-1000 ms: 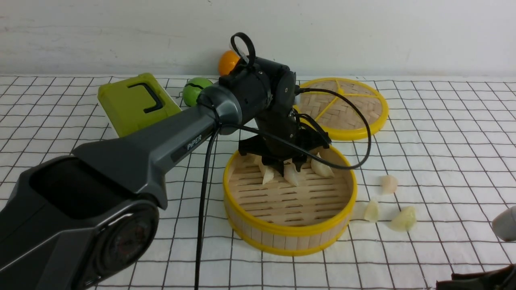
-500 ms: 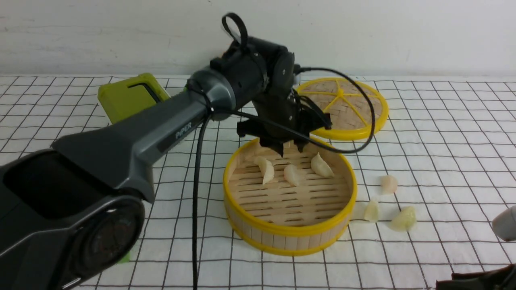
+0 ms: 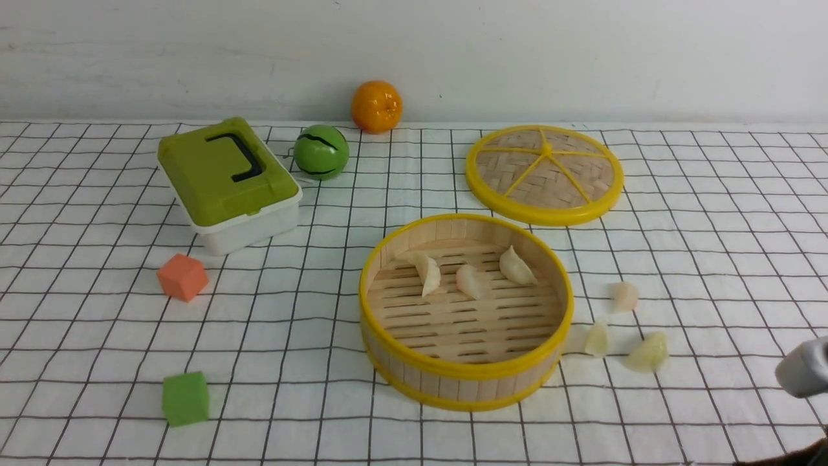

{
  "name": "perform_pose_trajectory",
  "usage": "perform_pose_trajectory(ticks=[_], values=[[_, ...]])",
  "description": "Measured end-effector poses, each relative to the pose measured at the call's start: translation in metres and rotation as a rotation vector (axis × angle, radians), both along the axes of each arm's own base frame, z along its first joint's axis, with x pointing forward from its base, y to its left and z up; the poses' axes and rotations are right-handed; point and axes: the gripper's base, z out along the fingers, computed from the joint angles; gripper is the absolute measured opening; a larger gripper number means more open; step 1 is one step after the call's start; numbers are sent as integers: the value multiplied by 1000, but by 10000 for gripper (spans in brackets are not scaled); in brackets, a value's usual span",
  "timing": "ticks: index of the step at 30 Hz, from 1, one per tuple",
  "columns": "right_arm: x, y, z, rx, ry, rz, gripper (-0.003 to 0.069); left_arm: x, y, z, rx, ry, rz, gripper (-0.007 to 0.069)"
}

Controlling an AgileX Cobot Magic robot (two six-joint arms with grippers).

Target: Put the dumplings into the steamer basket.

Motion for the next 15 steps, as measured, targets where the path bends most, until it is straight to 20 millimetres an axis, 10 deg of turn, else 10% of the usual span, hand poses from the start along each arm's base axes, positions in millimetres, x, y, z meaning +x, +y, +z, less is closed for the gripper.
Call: perform_pose_trajectory(ticks=[6,15], values=[[50,2,21,-57,85,-62,254,-90,60,-21,-86,-49,6,-12],[129,4,28,-139,123,-220,434,-161,105,-156,-181,32,37,-12]])
